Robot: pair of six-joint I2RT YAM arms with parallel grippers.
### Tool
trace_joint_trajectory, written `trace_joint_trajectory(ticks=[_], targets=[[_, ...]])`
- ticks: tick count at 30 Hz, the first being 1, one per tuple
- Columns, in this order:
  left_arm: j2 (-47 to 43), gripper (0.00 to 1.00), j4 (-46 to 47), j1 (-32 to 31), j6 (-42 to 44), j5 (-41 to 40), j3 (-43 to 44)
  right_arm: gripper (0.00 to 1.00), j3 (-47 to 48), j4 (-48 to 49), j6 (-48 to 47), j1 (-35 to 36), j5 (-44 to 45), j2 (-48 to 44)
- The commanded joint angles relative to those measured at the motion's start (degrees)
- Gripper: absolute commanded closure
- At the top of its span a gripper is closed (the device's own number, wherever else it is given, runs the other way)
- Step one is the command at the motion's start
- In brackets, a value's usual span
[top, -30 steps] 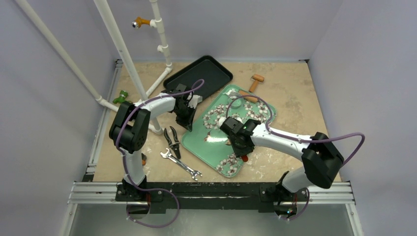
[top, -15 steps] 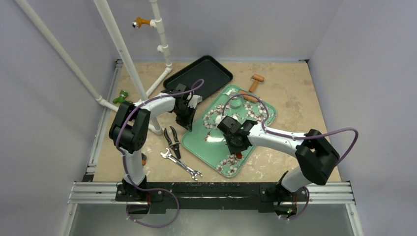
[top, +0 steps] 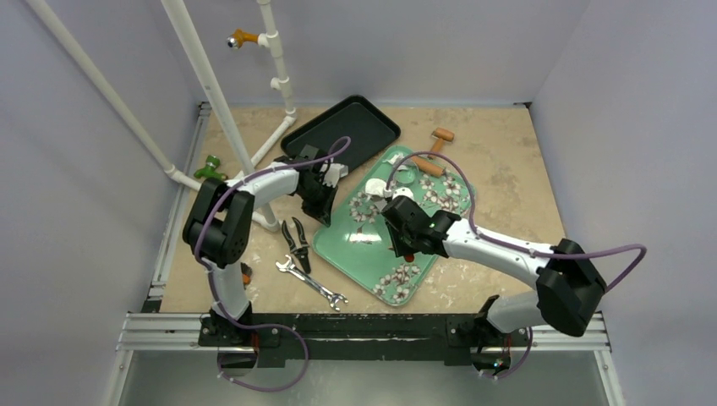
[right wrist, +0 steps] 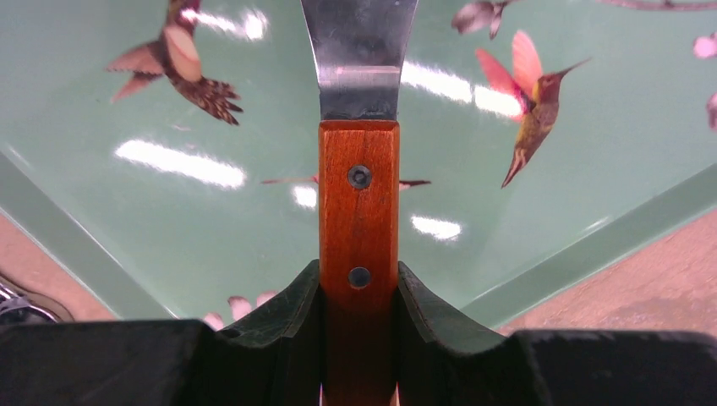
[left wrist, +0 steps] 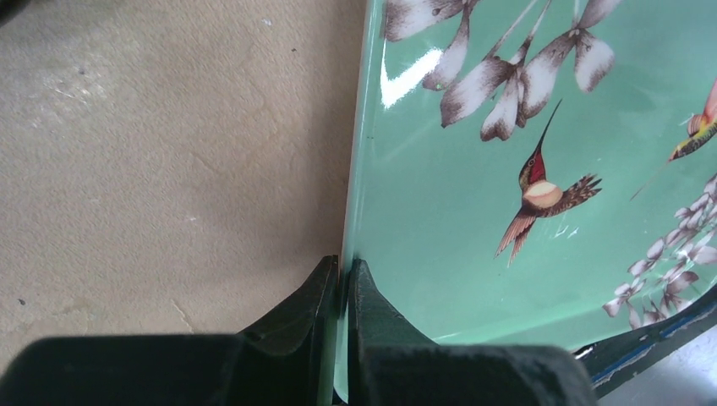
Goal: Roll out the dumpling wrappers from the dough
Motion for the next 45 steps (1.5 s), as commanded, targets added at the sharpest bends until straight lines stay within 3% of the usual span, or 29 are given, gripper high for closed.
trace_joint_trajectory(ticks=[1,4,13,19,25,27,33,40,45], targets=[[-5.5,1.0,2.0,0.2,0.3,2.5,-0.2,1.0,1.8,5.1,-3.6,0.1,3.7,-2.2],[-6.8,0.94,1.8,0.4,0.8,3.5,0.1,1.0,5.9,4.6,-7.2,-0.6,5.3,-0.5],[-11.2,0.68,-1.2,3.4,0.8,6.4,2.7,1.0,24.6,6.7,-23.5,-11.4,2.2,12.2],[-12.7,0.66,-3.7,4.5,0.6,6.3,5.2,1.0,44.0,2.4,-34.1,-13.0,5.3,28.2],[-14.6,0.66,-3.8,6.2,0.9,5.4,4.9,1.0,56.7,2.4,-35.9,-15.1,1.6,37.6],[-15.0,0.66,-4.4,7.2,0.9,4.2,4.9,1.0,57.8,2.7,-35.1,-15.6,0.6,39.3],[-16.0,0.65,-5.0,9.1,1.8,3.4,5.0,1.0,59.4,6.0,-39.4,-17.2,8.6,42.7],[-16.2,0.65,-3.7,9.2,1.3,4.6,3.4,1.0,59.6,6.3,-37.3,-18.7,3.1,43.8],[-15.7,0.64,-2.7,9.2,1.1,5.0,3.4,1.0,57.3,7.6,-39.3,-18.3,6.3,43.7]])
